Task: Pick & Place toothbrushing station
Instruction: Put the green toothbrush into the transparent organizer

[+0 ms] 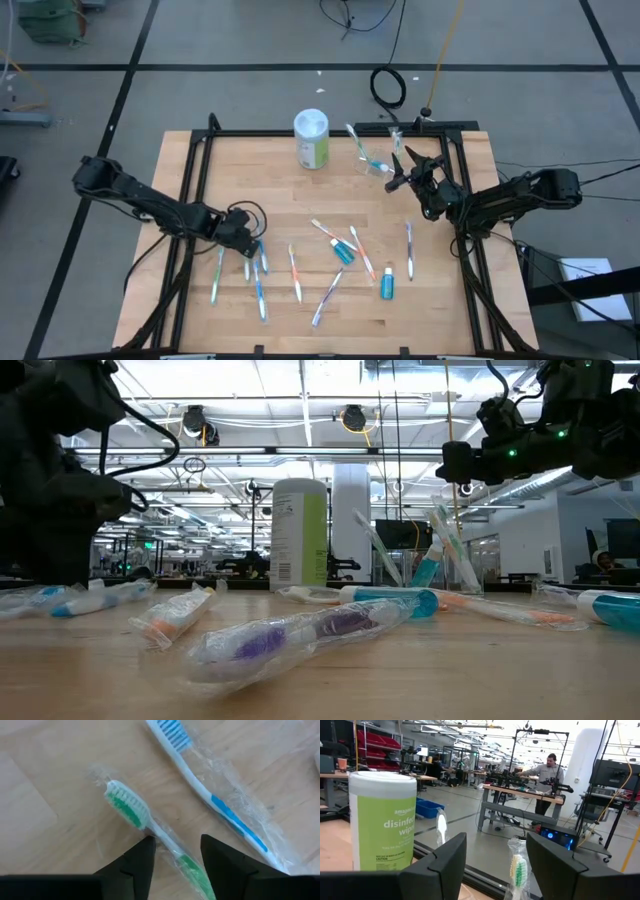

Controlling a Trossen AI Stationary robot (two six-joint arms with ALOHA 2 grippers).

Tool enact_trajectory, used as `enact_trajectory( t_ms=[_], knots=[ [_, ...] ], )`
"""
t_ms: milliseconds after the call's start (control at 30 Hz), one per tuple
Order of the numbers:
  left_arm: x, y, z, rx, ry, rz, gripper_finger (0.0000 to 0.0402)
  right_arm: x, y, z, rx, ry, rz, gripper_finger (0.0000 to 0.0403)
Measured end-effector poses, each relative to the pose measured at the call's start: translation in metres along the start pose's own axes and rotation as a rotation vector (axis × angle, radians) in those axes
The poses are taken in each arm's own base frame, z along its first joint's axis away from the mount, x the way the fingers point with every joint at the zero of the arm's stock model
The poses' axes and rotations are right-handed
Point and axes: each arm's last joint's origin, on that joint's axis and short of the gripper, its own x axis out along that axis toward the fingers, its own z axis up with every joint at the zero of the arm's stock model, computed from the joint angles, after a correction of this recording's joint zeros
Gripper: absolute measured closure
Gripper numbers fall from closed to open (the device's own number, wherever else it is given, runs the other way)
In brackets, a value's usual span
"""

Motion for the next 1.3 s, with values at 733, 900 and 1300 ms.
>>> enact_trajectory(
  t_ms=[733,900,1300],
  knots=[
    [-0.080,-0.043,0.049,0.254,-0.893,-0.217,0.0398,0.000,0.000,0.001,0.007,-0.004,0.000,0.0202],
    [-0.120,-0.069,0.077,0.470,-1.358,-0.336,0.0394,0.000,0.000,0.001,0.010,-0.005,0.000,0.0202],
    [-0.073,-0.103,0.151,0.690,-1.660,-0.518,0.0398,0.000,0.000,0.001,0.010,-0.005,0.000,0.0202]
  ],
)
